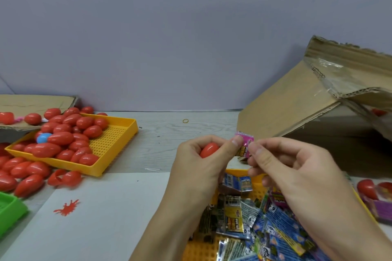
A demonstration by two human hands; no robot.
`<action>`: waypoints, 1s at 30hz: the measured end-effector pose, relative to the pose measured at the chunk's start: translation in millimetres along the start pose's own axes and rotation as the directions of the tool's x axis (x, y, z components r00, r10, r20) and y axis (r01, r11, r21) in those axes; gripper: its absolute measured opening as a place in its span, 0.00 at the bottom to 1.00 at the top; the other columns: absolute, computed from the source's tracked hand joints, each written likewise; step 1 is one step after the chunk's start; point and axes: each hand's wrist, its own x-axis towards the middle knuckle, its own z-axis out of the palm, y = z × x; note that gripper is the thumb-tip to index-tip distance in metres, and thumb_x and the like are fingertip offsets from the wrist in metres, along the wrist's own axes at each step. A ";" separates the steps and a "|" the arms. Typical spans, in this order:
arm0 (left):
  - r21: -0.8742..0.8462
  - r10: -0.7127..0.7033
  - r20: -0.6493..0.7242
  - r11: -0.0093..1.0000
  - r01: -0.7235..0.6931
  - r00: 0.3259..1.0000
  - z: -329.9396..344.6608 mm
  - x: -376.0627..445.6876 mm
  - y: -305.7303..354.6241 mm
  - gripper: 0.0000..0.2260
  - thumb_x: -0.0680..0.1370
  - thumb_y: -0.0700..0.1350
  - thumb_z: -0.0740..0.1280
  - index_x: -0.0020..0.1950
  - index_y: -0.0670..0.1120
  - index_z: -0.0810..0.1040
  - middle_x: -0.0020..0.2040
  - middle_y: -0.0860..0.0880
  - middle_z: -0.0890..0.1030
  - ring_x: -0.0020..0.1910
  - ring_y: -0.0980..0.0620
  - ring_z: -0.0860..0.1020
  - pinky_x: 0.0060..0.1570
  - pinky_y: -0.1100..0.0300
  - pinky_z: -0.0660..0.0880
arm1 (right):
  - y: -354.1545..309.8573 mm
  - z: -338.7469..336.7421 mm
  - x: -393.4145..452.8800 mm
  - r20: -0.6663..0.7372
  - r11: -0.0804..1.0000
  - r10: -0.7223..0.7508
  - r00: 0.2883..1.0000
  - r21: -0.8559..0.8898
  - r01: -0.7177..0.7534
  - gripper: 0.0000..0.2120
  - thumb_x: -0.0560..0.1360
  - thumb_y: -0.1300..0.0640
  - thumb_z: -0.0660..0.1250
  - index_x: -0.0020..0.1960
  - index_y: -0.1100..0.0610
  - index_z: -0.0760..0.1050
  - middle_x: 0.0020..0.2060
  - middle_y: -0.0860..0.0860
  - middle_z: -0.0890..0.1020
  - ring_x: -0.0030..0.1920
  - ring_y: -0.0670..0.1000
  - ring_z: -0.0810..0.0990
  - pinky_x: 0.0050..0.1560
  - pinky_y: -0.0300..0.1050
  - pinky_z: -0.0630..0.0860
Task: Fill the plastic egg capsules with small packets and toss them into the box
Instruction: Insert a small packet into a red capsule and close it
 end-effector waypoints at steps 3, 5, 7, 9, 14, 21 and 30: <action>0.009 0.002 0.011 1.000 -0.002 1.000 0.2 -0.9 0.4 0.17 0.63 0.62 0.73 0.33 0.48 0.81 0.25 0.54 0.69 0.24 0.57 0.68 0.26 0.67 0.69 | -2.0 -1.1 -0.7 -0.003 1.000 -0.015 1.000 -0.008 0.015 0.15 0.59 0.38 0.70 0.43 0.40 0.84 0.36 0.47 0.86 0.34 0.41 0.83 0.32 0.29 0.74; -0.002 -0.004 0.028 1.000 0.004 1.000 0.9 -1.7 0.8 0.17 0.62 0.62 0.73 0.33 0.48 0.81 0.25 0.55 0.69 0.24 0.58 0.68 0.26 0.67 0.70 | -1.3 -0.6 -0.4 0.002 1.000 0.000 1.000 -0.008 0.000 0.14 0.59 0.37 0.70 0.43 0.38 0.84 0.34 0.45 0.85 0.32 0.38 0.80 0.32 0.31 0.74; 0.003 -0.008 0.039 1.000 0.008 0.999 1.9 -2.1 1.1 0.18 0.62 0.62 0.73 0.34 0.48 0.81 0.25 0.56 0.70 0.24 0.58 0.69 0.26 0.68 0.69 | 1.0 0.5 0.3 -0.007 0.999 0.022 1.000 0.024 -0.021 0.15 0.59 0.38 0.71 0.43 0.40 0.85 0.33 0.45 0.85 0.33 0.38 0.80 0.35 0.35 0.73; 0.012 0.003 0.037 1.000 -0.003 0.999 2.8 -2.0 1.2 0.17 0.63 0.62 0.73 0.34 0.49 0.82 0.25 0.57 0.71 0.25 0.59 0.70 0.28 0.68 0.69 | 3.2 0.4 1.6 -0.035 0.997 0.038 0.999 0.072 -0.035 0.16 0.58 0.39 0.72 0.43 0.43 0.85 0.32 0.45 0.84 0.33 0.40 0.79 0.37 0.40 0.71; -0.032 0.015 0.017 0.999 -0.014 1.000 3.6 -1.5 0.4 0.15 0.63 0.61 0.74 0.34 0.49 0.82 0.24 0.55 0.69 0.24 0.56 0.67 0.26 0.65 0.67 | 3.4 -1.7 1.6 -0.061 0.996 0.047 0.997 0.078 -0.042 0.17 0.56 0.37 0.72 0.42 0.42 0.86 0.31 0.46 0.84 0.31 0.40 0.79 0.34 0.38 0.73; -0.029 0.018 -0.065 0.999 -0.020 0.998 3.9 -2.7 3.9 0.14 0.63 0.58 0.75 0.34 0.46 0.84 0.24 0.56 0.71 0.23 0.59 0.71 0.23 0.69 0.70 | -1.7 -2.4 0.5 -0.082 0.994 0.045 0.996 0.101 -0.036 0.16 0.55 0.39 0.73 0.40 0.43 0.86 0.30 0.46 0.84 0.30 0.39 0.80 0.30 0.28 0.73; -0.014 0.006 -0.021 1.000 -0.006 1.000 4.9 -3.7 6.4 0.15 0.62 0.59 0.74 0.34 0.46 0.84 0.24 0.56 0.71 0.23 0.59 0.71 0.23 0.70 0.70 | 1.2 -3.6 2.2 -0.054 0.980 0.090 0.995 0.183 -0.078 0.18 0.57 0.41 0.74 0.45 0.47 0.87 0.34 0.47 0.84 0.35 0.42 0.79 0.37 0.45 0.72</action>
